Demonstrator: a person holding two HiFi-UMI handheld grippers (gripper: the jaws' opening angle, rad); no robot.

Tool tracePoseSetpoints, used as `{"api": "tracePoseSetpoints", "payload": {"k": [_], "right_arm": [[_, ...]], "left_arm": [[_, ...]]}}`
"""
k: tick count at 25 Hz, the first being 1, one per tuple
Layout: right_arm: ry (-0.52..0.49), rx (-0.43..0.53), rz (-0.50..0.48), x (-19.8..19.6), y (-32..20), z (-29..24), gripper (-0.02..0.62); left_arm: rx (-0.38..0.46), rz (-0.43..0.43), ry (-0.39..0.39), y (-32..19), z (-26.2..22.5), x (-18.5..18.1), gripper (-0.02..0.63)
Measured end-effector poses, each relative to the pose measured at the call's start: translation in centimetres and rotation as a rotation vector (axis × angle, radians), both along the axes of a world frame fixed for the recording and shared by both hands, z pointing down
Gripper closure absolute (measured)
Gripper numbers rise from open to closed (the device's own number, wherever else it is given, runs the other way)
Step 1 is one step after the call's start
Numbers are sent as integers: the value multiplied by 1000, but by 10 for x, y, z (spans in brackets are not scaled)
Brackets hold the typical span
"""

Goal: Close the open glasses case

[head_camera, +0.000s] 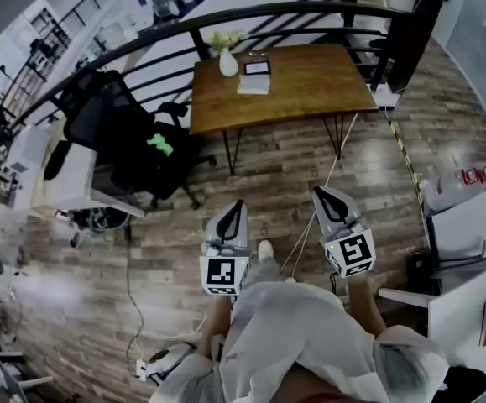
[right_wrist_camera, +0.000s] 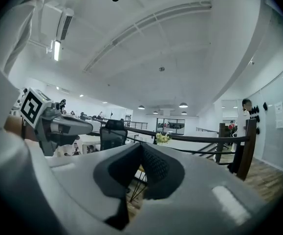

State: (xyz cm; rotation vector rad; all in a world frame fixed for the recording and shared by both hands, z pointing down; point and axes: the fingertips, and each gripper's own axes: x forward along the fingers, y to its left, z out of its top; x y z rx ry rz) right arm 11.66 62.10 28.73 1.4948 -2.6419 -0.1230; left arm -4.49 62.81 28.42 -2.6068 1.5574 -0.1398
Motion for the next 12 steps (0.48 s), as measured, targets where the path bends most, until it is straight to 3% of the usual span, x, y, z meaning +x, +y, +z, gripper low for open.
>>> {"api": "tracePoseSetpoints", "payload": {"k": [12], "right_arm": [[25,-16,11,-28,-92,7,592]], "left_arm": [[-5,21,16,-100,9,-28,587]]}}
